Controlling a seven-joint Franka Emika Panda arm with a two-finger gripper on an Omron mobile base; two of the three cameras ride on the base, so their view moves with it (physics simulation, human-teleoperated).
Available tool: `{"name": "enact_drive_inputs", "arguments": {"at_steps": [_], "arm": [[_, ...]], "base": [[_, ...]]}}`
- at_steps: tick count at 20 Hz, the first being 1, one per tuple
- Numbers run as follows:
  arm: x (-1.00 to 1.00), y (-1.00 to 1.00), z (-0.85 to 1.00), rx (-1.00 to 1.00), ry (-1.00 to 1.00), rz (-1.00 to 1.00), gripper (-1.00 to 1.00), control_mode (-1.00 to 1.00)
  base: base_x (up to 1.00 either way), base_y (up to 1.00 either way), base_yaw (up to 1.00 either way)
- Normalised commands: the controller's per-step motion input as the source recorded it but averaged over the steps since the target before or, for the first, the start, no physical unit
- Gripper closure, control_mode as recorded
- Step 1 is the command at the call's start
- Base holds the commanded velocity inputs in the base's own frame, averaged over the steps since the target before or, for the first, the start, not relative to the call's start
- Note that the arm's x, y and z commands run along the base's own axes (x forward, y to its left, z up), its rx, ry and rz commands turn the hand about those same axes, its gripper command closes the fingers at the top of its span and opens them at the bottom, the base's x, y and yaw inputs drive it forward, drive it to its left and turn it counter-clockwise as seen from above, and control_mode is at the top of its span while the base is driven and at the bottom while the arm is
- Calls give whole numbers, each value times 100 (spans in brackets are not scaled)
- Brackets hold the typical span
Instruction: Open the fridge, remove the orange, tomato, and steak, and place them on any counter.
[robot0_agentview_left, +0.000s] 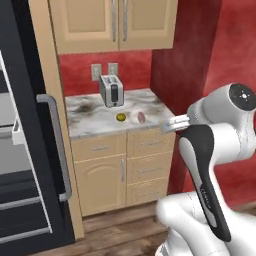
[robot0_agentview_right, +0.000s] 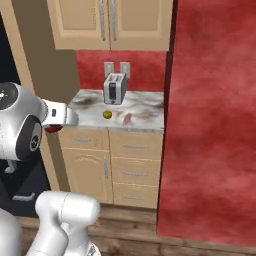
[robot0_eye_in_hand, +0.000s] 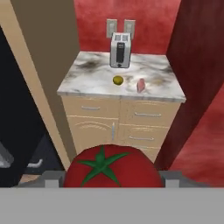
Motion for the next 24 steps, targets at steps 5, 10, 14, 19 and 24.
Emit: {"name": "enact_drive_inputs", "arguments": {"at_steps": [5,10,14,19,24], "arm": [[0,0,0,0,0,0,100,100],[0,0,0,0,0,0,100,100],[0,0,0,0,0,0,100,100],[0,0,0,0,0,0,100,100],[0,0,0,0,0,0,100,100]], "base": [[100,-1,0],[99,0,0],[75,-3,0],[56,0,0],[23,0,0]]}}
